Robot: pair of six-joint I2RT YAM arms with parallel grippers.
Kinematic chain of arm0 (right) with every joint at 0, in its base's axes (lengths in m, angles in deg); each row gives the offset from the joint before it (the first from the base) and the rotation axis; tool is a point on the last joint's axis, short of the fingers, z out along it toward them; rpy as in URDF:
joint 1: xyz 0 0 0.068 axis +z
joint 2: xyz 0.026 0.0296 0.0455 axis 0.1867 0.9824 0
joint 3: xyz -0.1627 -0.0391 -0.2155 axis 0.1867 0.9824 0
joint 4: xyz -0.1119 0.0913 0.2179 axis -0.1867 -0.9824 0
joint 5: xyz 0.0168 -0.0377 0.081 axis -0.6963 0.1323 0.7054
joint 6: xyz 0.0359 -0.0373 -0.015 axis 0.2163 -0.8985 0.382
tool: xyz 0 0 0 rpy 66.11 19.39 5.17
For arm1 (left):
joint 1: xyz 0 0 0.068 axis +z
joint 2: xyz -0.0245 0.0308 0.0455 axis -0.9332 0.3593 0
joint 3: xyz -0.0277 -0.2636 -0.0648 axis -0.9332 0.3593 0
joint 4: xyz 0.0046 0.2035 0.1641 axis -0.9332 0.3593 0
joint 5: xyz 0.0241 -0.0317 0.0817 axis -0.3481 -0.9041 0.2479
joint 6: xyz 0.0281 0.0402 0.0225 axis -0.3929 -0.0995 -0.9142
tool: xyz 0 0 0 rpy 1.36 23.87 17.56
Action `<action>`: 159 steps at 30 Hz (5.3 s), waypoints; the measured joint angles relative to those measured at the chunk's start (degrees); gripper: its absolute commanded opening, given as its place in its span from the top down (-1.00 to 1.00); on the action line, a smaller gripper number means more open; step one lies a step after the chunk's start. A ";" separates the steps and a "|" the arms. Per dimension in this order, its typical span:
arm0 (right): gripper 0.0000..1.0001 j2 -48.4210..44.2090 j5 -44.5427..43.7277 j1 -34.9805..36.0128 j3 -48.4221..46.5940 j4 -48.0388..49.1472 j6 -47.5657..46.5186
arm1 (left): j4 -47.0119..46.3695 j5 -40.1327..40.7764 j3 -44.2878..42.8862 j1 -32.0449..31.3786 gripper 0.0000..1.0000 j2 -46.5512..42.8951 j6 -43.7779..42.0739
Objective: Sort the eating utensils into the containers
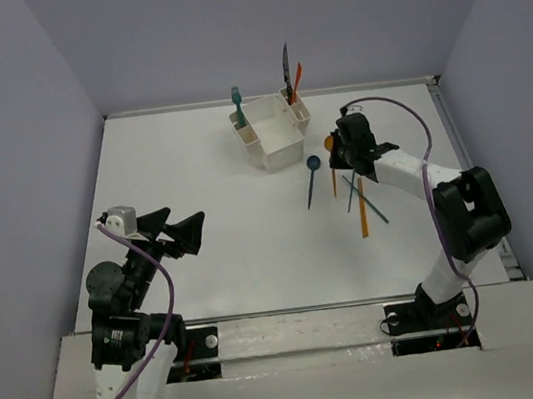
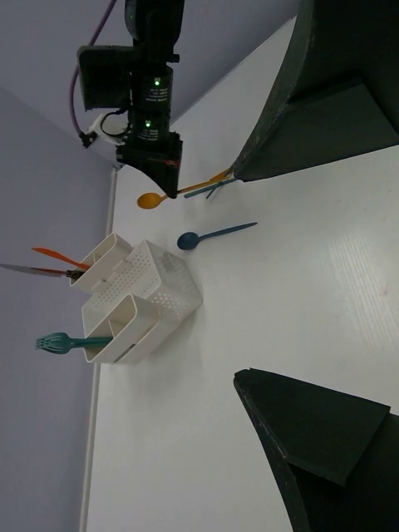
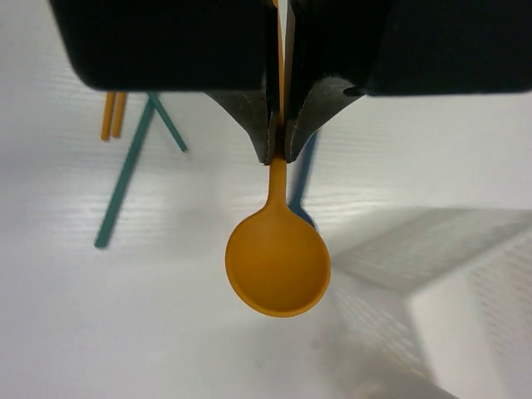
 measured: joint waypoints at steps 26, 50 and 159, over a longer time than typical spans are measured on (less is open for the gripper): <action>1.00 25.20 4.87 13.09 -35.08 36.44 -9.46 | 0.02 -0.02 0.00 0.00 -0.98 3.48 -0.02; -0.31 28.13 8.83 14.27 -26.23 45.48 -14.38 | 0.00 -0.04 0.00 0.22 -0.98 3.48 -0.02; 1.00 16.63 5.81 15.23 -28.81 39.47 -12.37 | -3.02 -6.64 1.51 3.45 -0.98 5.29 -0.02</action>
